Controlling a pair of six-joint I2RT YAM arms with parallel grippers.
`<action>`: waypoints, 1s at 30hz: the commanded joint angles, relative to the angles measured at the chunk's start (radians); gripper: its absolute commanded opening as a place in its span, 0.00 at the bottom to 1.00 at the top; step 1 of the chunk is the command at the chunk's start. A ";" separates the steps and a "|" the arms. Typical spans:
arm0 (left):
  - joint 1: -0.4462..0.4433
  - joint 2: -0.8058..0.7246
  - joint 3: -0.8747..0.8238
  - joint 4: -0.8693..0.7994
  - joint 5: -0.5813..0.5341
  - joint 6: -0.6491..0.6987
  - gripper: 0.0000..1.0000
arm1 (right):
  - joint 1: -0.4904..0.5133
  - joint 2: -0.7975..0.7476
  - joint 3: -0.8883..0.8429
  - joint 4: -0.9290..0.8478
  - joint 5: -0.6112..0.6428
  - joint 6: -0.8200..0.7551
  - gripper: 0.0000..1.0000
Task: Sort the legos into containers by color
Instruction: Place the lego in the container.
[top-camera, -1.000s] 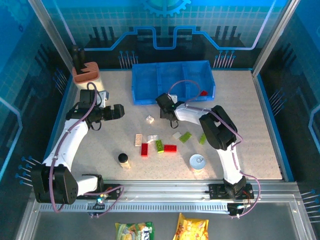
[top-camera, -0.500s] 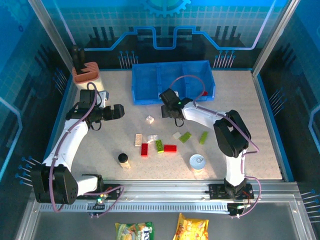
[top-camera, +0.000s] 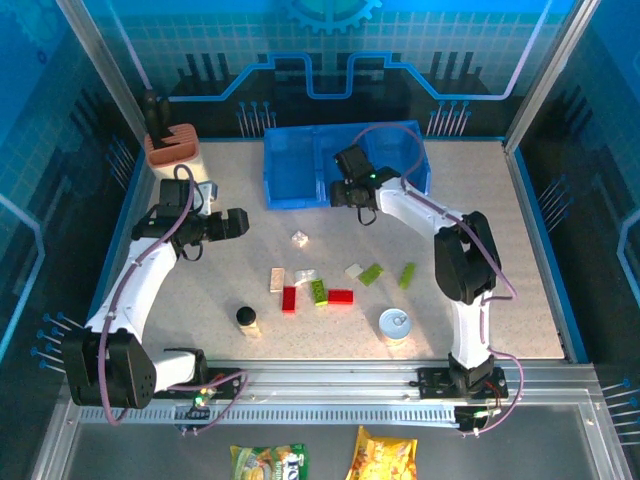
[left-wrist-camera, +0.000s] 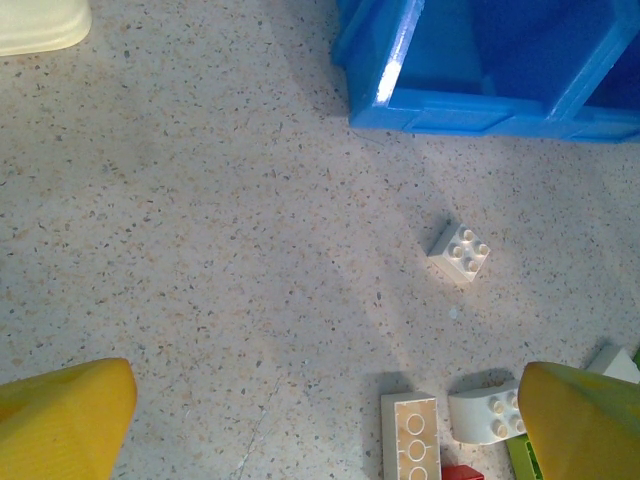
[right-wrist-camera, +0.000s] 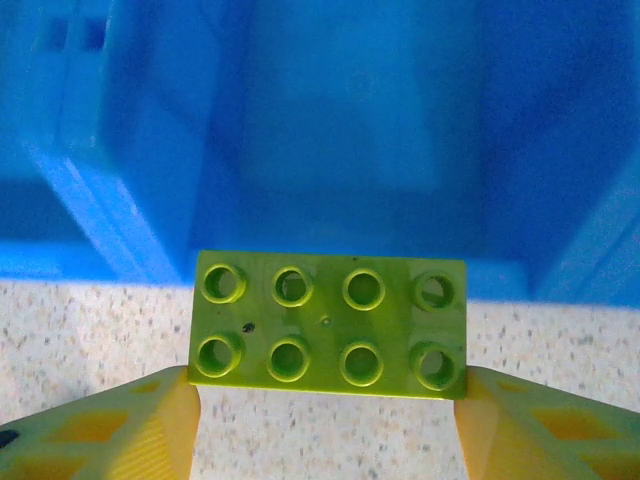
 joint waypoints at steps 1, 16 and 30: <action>0.005 -0.021 -0.012 -0.001 0.008 0.005 0.99 | -0.022 0.070 0.079 -0.056 -0.035 -0.044 0.67; 0.006 -0.024 -0.013 -0.003 -0.011 0.007 0.99 | -0.095 0.357 0.417 -0.069 -0.096 -0.095 0.67; 0.005 -0.021 -0.012 -0.004 -0.014 0.011 0.99 | -0.101 0.403 0.523 -0.099 -0.064 -0.117 0.78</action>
